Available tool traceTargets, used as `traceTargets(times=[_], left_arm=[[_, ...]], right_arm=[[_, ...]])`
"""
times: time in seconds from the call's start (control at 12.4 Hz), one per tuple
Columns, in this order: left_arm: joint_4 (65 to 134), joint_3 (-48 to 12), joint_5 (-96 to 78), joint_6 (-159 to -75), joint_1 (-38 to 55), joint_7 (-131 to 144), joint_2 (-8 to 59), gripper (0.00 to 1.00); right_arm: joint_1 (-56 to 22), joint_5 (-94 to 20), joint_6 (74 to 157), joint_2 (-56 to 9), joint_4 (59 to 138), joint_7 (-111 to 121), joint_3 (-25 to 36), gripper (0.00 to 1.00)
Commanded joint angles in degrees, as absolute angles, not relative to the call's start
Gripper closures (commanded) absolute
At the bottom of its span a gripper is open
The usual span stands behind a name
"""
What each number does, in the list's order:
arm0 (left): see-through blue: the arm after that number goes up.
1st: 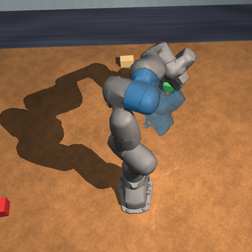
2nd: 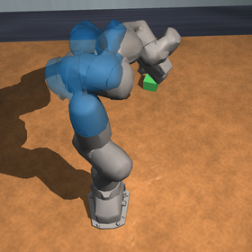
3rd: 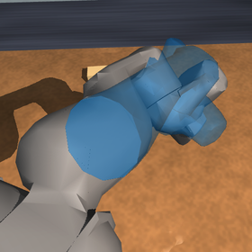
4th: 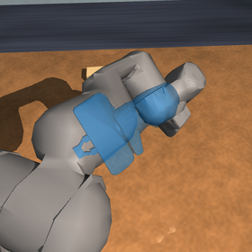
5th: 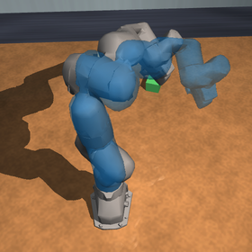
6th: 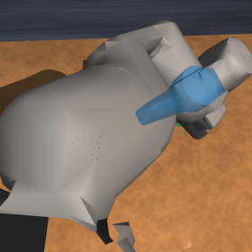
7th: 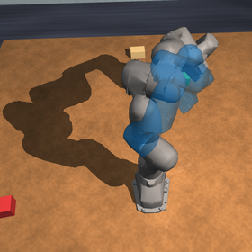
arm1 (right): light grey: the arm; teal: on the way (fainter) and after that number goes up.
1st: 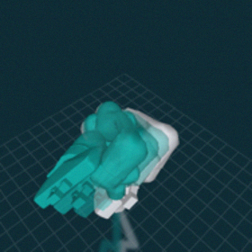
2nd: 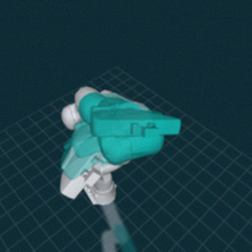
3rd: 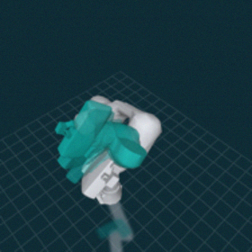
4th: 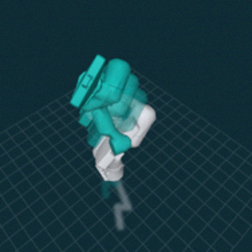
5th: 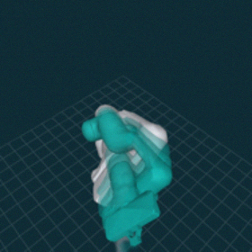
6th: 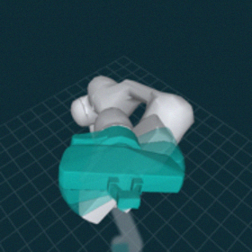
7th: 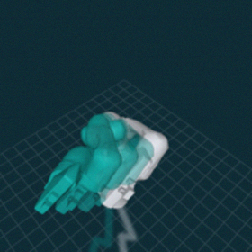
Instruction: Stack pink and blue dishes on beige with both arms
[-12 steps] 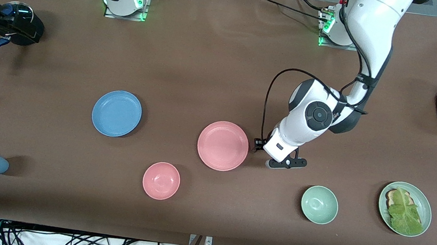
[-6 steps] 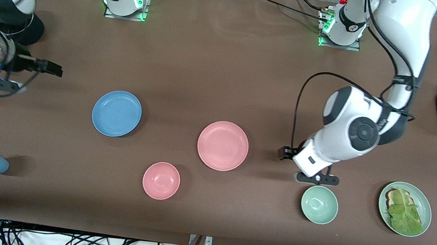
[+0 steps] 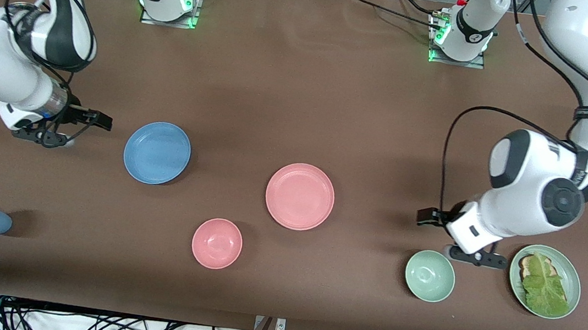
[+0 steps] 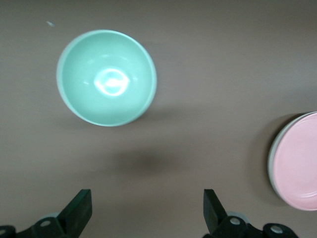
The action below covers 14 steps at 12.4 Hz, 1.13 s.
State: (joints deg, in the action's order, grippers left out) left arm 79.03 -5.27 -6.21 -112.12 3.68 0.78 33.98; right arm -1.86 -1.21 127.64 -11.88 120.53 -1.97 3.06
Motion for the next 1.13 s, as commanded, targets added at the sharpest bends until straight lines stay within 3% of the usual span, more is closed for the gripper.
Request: traceTargets(times=[0.0, 0.24, 0.56, 0.89, 1.05], left_arm=[[78.66, -5.98, -4.75, -108.91, -0.51, -5.17, 32.52, 0.01], [77.78, -6.33, -5.10, -105.84, -6.48, -7.73, 31.82, 0.00], [72.35, -6.15, -5.18, -98.90, -8.09, -7.65, 31.73, 0.00], [71.72, -5.98, -4.75, -94.93, -8.09, -7.29, 26.73, 0.00], [72.07, -6.15, -4.57, -92.39, -7.82, -7.03, 23.40, 0.00]], right_arm=[[-1.32, -4.20, 133.76, -14.84, 122.17, 1.57, 3.34, 0.00], [1.04, -16.84, 134.47, -17.92, 121.91, 13.14, 3.51, 0.00], [2.55, -24.43, 136.13, -23.01, 119.28, 19.06, 3.43, 0.01], [2.46, -24.70, 138.87, -26.10, 119.27, 19.34, 2.64, 0.14], [2.11, -28.46, 138.87, -26.80, 119.27, 19.77, 2.55, 0.27]])
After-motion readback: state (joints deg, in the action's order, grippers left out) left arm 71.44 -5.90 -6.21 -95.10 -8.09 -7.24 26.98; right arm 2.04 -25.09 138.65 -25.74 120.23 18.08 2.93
